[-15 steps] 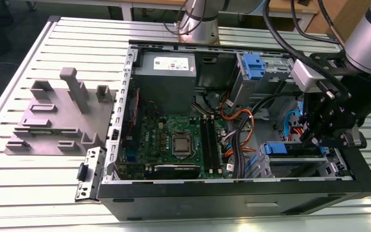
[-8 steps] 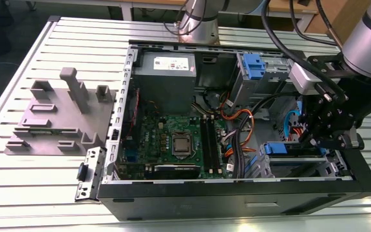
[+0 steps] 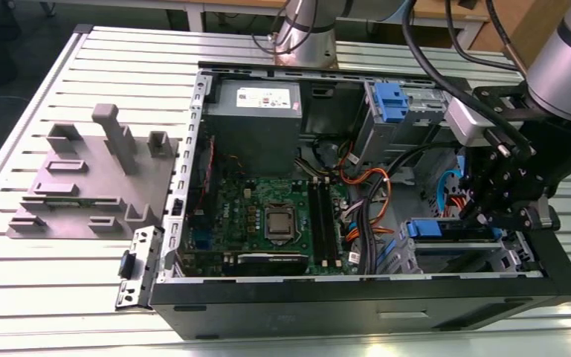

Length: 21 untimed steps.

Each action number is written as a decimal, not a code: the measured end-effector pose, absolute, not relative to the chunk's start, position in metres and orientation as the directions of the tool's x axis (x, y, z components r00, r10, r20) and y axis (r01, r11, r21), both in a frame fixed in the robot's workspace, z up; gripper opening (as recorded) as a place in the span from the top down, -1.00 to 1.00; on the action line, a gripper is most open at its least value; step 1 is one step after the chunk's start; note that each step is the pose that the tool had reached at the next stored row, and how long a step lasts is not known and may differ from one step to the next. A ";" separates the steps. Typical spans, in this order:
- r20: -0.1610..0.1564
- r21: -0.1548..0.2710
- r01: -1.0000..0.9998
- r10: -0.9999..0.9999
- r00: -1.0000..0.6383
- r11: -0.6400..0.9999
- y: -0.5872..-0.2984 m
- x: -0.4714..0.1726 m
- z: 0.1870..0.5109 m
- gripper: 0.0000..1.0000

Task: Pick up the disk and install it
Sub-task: 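Insert the first disk wire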

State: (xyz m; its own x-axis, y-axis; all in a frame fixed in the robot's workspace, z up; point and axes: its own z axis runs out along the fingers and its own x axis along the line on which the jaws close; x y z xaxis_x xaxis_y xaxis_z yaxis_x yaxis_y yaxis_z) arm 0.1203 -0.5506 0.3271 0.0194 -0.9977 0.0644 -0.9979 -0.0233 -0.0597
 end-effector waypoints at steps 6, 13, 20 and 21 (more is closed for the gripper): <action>0.064 -0.060 -0.998 -0.998 0.019 -0.023 -0.551 0.120 0.329 0.51; 0.064 -0.057 -0.998 -0.998 0.020 -0.023 -0.551 0.121 0.339 0.51; 0.064 -0.056 -0.998 -0.998 0.020 -0.023 -0.551 0.121 0.339 0.79; 0.064 -0.056 -0.998 -0.998 0.020 -0.023 -0.551 0.121 0.339 0.79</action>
State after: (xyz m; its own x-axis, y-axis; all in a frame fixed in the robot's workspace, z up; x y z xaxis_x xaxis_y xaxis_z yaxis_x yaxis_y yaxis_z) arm 0.1207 -0.5506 0.3392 0.0197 -0.9978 0.0640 -0.9981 -0.0233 -0.0563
